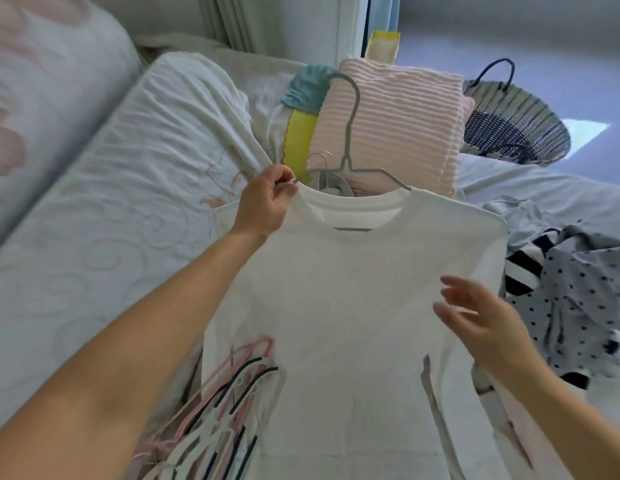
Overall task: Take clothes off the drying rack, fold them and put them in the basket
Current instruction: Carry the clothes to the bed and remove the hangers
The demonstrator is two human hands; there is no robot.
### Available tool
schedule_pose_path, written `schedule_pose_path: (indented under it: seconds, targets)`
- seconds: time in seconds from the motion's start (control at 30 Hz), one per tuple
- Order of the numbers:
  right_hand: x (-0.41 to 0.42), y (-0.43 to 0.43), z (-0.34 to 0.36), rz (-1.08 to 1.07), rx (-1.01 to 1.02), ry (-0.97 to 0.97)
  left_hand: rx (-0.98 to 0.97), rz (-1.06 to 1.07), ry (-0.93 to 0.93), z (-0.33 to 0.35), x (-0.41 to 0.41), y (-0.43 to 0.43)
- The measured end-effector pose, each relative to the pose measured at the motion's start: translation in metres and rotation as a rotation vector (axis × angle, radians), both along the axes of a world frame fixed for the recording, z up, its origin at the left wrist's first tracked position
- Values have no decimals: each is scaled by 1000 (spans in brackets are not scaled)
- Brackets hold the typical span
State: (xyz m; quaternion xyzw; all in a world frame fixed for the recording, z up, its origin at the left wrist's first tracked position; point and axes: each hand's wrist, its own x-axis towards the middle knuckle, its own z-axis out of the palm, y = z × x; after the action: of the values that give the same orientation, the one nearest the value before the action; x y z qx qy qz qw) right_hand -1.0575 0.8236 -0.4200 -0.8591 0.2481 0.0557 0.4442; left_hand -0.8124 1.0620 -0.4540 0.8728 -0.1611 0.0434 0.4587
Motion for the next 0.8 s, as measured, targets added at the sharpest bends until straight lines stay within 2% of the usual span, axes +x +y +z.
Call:
schedule_pose_path:
  seconds: [0.1,0.17,0.23,0.3,0.33,0.43,0.6,0.7,0.8]
  targets:
    - [34,0,55,-56,-257,-244,-46,-52,-34,29,-27,-1]
    - [59,6,84,8,-385,-252,-66,-73,-20,43,-47,-1]
    - [82,18,104,131,-312,-172,-79,-75,0,52,-66,2]
    - [98,37,119,193,-38,-101,-86,-73,11,58,-83,5]
    - [103,45,120,226,31,-80,-93,-71,19,61,-91,7]
    - [108,64,117,352,-84,-11,-101,-38,79,66,-109,15]
    - [107,55,107,352,-74,-50,-73,92,193,66,-114,38]
    - [102,43,106,421,-93,-59,-83,138,217,66,-116,46]
    - [89,25,101,394,-125,-68,-98,192,223,66,-117,55]
